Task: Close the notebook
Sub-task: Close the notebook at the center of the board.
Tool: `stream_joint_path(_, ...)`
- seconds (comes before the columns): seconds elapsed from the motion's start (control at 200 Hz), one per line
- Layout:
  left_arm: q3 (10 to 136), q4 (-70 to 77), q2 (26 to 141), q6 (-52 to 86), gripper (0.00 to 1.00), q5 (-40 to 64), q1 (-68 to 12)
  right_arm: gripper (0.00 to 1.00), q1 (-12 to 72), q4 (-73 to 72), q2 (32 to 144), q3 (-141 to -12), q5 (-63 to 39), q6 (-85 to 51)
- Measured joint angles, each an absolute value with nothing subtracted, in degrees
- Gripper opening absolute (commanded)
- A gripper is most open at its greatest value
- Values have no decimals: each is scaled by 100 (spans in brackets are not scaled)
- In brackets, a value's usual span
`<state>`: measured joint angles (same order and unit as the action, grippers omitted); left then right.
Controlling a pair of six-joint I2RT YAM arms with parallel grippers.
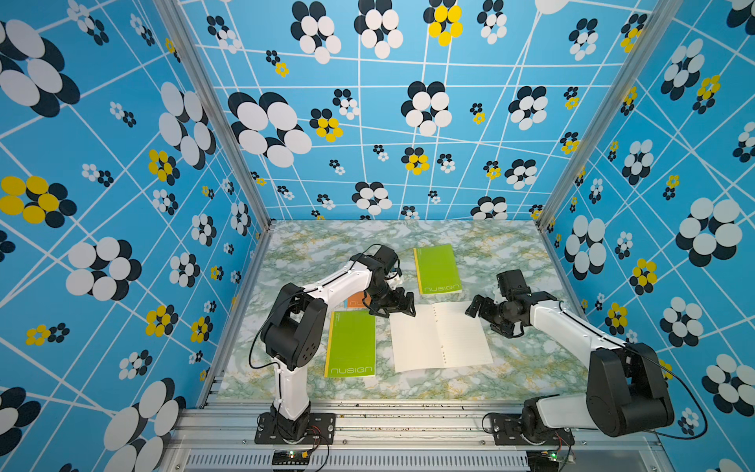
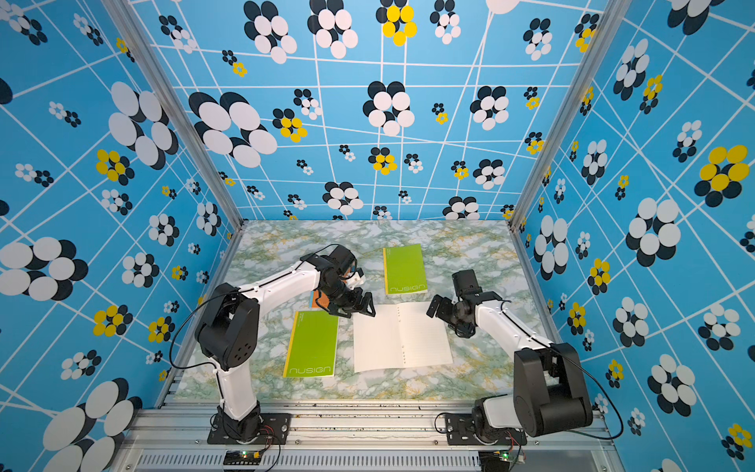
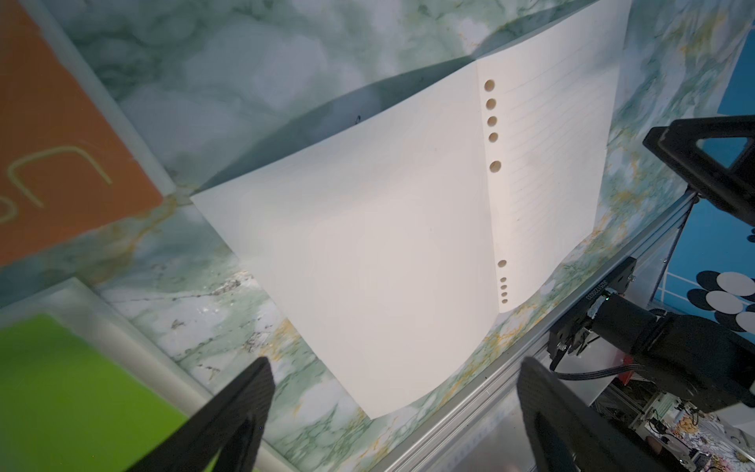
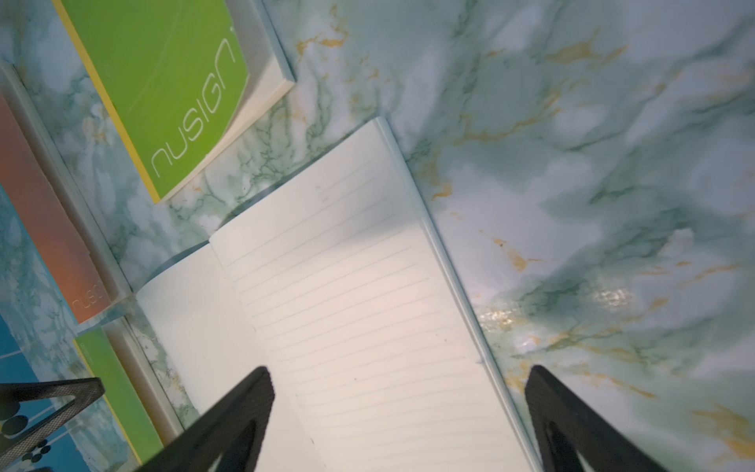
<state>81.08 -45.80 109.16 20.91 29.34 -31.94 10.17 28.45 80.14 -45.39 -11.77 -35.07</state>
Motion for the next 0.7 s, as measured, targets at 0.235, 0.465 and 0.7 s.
stream_joint_path(0.235,7988,-4593,10916,2025,96,2943,-3122,99,1422,2655,8029,-4670,-1420,-3514)
stream_joint_path(0.465,7837,-4584,10938,1988,96,3059,-3087,99,2161,2303,8407,-4967,-1750,-3597)
stream_joint_path(0.7,7693,-4582,10943,1933,96,3092,-3044,99,2786,2106,9087,-5192,-1839,-3688)
